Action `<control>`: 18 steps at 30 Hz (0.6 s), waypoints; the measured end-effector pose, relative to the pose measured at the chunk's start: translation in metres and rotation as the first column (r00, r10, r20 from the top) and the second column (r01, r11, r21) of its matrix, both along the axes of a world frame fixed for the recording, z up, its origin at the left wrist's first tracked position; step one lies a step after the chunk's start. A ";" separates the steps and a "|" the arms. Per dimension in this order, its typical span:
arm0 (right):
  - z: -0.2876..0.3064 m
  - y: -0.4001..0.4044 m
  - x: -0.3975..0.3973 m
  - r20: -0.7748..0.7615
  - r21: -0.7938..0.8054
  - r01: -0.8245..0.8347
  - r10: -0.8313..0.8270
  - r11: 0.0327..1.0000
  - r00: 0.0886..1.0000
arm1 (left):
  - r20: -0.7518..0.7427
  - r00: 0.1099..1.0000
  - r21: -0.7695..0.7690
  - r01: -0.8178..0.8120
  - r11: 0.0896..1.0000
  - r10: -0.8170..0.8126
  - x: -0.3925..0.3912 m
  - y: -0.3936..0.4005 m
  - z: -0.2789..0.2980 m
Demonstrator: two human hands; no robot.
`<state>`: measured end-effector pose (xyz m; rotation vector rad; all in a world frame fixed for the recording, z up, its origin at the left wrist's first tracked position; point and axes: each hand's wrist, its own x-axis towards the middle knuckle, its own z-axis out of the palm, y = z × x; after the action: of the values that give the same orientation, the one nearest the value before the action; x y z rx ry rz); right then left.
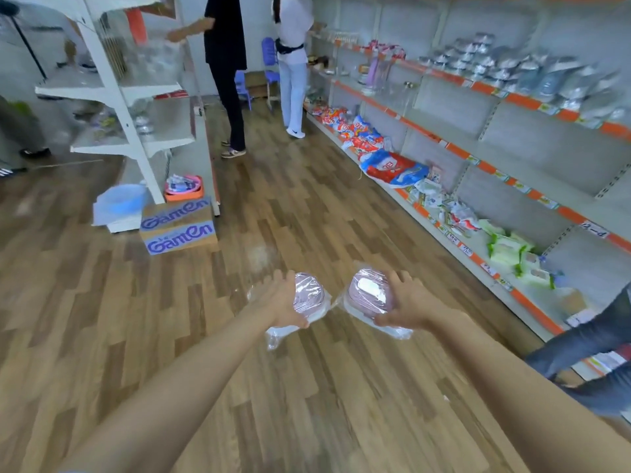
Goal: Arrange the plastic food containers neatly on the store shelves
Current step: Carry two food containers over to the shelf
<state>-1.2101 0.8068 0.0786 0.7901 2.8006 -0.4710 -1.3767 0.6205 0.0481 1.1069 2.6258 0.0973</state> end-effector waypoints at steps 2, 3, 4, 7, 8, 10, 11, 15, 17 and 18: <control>0.002 0.021 -0.023 -0.013 -0.023 -0.005 0.005 1.000 1.000 | -0.006 1.000 -0.012 0.024 1.000 -0.024 -0.029 0.034 0.003; -0.001 0.031 -0.031 -0.003 -0.031 -0.010 0.010 0.999 1.000 | -0.012 0.999 -0.025 0.042 0.999 -0.042 -0.041 0.051 0.000; -0.006 0.043 -0.039 0.009 -0.033 -0.012 0.013 0.999 1.000 | -0.016 0.998 -0.035 0.062 0.997 -0.062 -0.053 0.070 -0.004; -0.019 0.094 -0.062 0.040 -0.027 0.021 -0.020 0.999 0.999 | 0.006 0.994 -0.062 0.108 0.992 -0.108 -0.083 0.129 -0.021; -0.024 0.115 -0.069 0.040 -0.021 0.037 -0.036 0.999 0.999 | 0.006 0.992 -0.074 0.129 0.989 -0.129 -0.092 0.149 -0.027; -0.032 0.160 -0.087 0.041 -0.006 0.070 -0.069 0.998 0.997 | -0.016 0.986 -0.100 0.163 0.982 -0.165 -0.110 0.190 -0.037; -0.036 0.183 -0.097 0.037 -0.005 0.090 -0.089 0.996 0.995 | -0.028 0.985 -0.105 0.168 0.980 -0.172 -0.121 0.211 -0.040; -0.030 0.273 -0.141 0.016 -0.040 0.114 -0.114 0.993 0.993 | 0.023 0.993 -0.048 0.114 0.992 -0.113 -0.177 0.299 -0.026; -0.021 0.316 -0.169 0.017 -0.057 0.104 -0.103 0.993 0.995 | 0.021 0.997 0.000 0.069 0.998 -0.069 -0.208 0.339 -0.009; -0.015 0.336 -0.185 0.011 -0.061 0.101 -0.100 0.993 0.995 | -0.003 0.999 0.027 0.052 0.998 -0.052 -0.221 0.357 0.000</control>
<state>-1.3950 1.1430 0.0632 0.9210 2.7344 -0.5668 -1.5981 0.9778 0.0479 1.1846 2.6031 0.1213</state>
